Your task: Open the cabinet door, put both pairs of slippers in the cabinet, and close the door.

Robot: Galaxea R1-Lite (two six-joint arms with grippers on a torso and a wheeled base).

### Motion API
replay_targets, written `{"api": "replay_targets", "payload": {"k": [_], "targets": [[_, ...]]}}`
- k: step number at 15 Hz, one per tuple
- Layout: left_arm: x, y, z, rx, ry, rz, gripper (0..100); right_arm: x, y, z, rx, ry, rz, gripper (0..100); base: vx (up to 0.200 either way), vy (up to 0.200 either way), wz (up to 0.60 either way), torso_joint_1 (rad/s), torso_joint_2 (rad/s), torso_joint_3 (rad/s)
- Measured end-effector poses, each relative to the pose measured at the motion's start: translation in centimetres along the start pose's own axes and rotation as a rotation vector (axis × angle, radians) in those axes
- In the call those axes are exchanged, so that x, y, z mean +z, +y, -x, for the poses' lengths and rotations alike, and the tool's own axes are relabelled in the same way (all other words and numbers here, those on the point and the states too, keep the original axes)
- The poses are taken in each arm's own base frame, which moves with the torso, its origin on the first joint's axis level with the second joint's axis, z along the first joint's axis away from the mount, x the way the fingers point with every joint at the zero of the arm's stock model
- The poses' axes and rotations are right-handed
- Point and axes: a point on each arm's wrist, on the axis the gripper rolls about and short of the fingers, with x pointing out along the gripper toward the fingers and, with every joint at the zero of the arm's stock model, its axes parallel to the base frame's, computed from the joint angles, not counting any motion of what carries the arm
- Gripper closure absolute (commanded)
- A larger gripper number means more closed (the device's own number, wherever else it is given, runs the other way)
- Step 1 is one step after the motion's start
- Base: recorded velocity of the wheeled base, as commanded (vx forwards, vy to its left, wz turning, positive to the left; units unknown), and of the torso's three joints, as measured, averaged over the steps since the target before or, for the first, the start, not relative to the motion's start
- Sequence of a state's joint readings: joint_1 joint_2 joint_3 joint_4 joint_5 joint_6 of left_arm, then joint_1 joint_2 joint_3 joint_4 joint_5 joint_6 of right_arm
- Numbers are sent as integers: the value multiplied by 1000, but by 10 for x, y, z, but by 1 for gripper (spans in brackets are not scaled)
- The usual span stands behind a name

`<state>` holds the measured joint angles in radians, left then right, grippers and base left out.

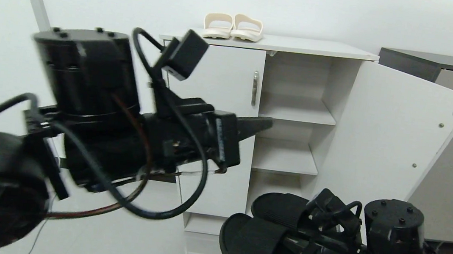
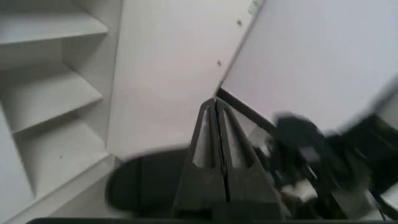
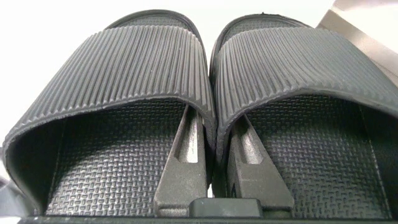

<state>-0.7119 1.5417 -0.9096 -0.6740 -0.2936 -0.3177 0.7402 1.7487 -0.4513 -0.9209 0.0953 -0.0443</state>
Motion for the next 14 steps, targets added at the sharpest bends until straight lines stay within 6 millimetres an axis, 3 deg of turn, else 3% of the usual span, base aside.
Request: {"api": "replay_targets", "payload": {"k": [5,9,11,14], "targets": [[-5,-30,123,90,26,-34,100,-1,-3,-6,-8,7,-4,100,0,0,0,0,0,0],[-29,-46,224,372,15,-77,100,0,-4,-7,-13,3,-8,100,0,0,0,0,0,0],[-50,-54,257,575,-53,-101,100,1,-8,-9,-49,2,-29,100,0,0,0,0,0,0],[-105,-49,277,897,-39,-159,100,3,-9,-10,-68,-18,-35,100,0,0,0,0,0,0]]}}
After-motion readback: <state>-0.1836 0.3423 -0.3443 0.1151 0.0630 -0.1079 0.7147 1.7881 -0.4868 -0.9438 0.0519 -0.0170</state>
